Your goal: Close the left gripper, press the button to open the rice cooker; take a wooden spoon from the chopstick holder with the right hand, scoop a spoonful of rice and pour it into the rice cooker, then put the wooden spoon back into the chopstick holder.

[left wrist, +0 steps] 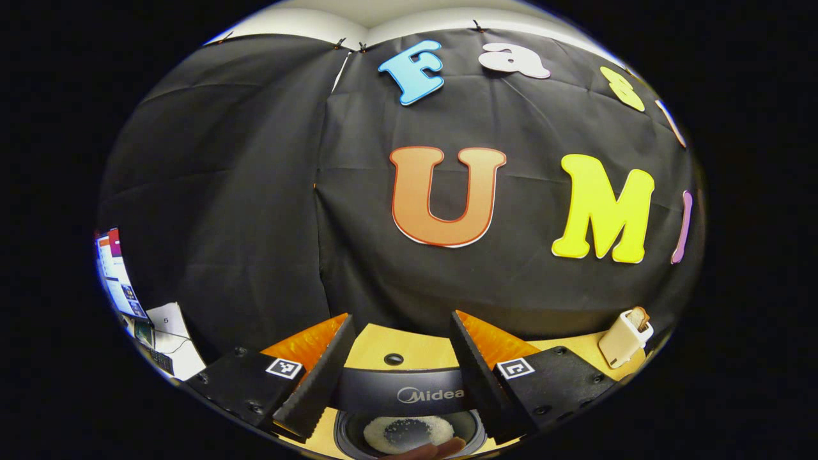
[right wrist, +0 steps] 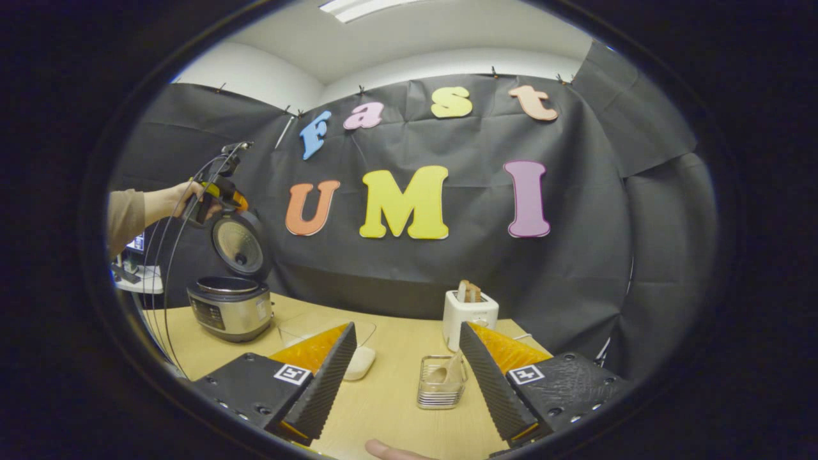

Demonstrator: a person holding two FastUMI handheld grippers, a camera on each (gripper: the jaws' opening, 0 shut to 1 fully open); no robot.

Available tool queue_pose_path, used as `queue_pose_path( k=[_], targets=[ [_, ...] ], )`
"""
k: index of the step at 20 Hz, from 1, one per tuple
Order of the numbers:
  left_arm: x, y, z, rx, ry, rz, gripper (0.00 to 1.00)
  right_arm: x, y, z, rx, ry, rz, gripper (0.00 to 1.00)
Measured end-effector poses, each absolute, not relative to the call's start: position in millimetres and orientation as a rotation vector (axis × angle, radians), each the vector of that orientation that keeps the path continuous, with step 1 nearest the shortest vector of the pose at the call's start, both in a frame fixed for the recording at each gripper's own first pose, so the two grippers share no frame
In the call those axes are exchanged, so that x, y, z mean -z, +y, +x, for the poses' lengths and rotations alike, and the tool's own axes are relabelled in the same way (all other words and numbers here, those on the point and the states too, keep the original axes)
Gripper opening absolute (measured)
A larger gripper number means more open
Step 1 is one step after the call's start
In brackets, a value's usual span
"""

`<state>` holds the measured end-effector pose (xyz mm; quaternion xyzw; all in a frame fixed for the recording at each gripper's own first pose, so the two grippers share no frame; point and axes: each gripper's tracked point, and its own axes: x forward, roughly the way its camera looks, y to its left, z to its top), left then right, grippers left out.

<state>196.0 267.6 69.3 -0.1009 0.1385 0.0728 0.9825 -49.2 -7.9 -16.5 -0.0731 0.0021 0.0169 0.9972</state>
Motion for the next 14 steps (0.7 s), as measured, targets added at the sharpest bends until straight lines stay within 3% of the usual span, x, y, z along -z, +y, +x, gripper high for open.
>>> queue_pose_path(
  k=[7,11,14],
  targets=[
    [-24.8,242.4,145.0,-0.086,0.359,-0.174,0.94,8.2,7.7,-64.5,-0.058,-0.024,-0.173,0.96],
    [18.2,226.8,129.3,-0.076,0.49,-0.181,0.95,4.5,16.0,-70.9,-0.071,-0.033,-0.204,0.95],
    [25.2,223.9,124.6,-0.104,0.48,-0.157,0.94,0.0,20.2,-74.6,-0.088,-0.048,-0.187,0.95]
  ],
)
